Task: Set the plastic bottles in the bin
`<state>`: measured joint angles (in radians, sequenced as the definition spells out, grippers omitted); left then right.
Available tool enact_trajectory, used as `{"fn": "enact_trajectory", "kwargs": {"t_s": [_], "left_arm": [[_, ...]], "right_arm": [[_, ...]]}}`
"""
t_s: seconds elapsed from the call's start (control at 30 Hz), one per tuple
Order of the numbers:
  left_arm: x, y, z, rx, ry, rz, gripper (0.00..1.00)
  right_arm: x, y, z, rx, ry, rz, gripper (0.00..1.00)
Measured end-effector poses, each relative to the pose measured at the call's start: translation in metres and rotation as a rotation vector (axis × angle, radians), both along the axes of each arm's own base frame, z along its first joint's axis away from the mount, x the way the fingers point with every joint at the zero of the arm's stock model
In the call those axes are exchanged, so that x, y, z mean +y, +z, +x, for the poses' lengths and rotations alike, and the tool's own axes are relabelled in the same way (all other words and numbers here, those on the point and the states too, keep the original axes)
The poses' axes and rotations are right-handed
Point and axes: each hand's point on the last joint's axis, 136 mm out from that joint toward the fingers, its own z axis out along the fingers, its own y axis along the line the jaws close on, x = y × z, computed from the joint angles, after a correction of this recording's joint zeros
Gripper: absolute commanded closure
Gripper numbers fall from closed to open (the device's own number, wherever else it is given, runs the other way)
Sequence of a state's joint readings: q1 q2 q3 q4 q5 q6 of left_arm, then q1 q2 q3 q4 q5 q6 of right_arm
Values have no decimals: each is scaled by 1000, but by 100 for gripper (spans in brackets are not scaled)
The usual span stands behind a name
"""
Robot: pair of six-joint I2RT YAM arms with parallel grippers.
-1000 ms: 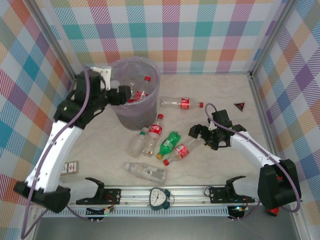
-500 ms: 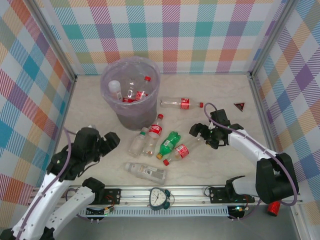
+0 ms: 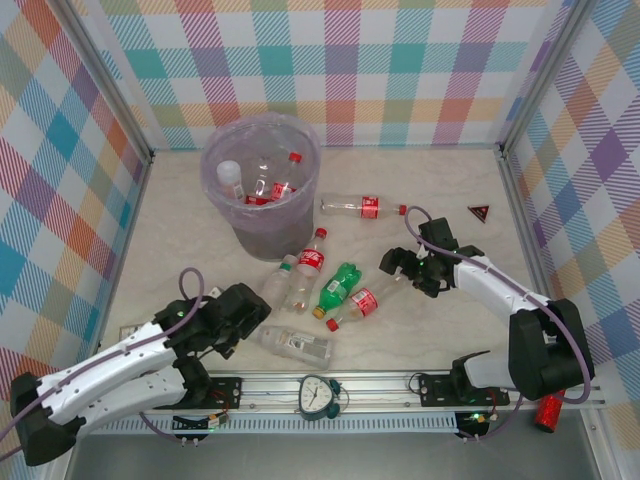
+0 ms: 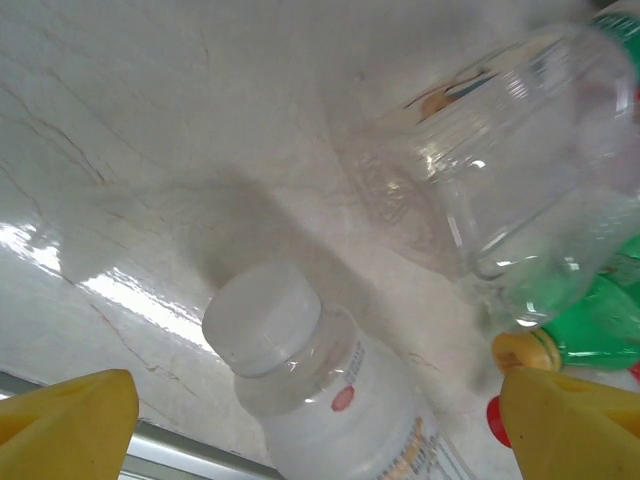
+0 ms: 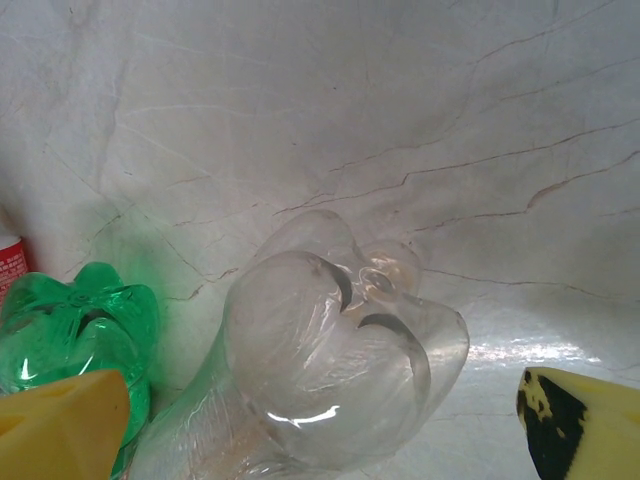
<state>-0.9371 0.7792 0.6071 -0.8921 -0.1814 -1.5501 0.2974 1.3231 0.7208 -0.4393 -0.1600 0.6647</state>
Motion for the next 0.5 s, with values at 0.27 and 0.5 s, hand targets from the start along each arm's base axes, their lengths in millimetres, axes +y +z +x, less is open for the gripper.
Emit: {"fn": "enact_trajectory", "kwargs": {"t_s": [0.27,0.5], "left_arm": [[-22,-25,-5,28,56,-43,13],[-38,-47,-4,56,92,-53,14]], "right_arm": [[-2,1,0,-11,12,-15,1],[-3,4,1,-31,16,-24,1]]}}
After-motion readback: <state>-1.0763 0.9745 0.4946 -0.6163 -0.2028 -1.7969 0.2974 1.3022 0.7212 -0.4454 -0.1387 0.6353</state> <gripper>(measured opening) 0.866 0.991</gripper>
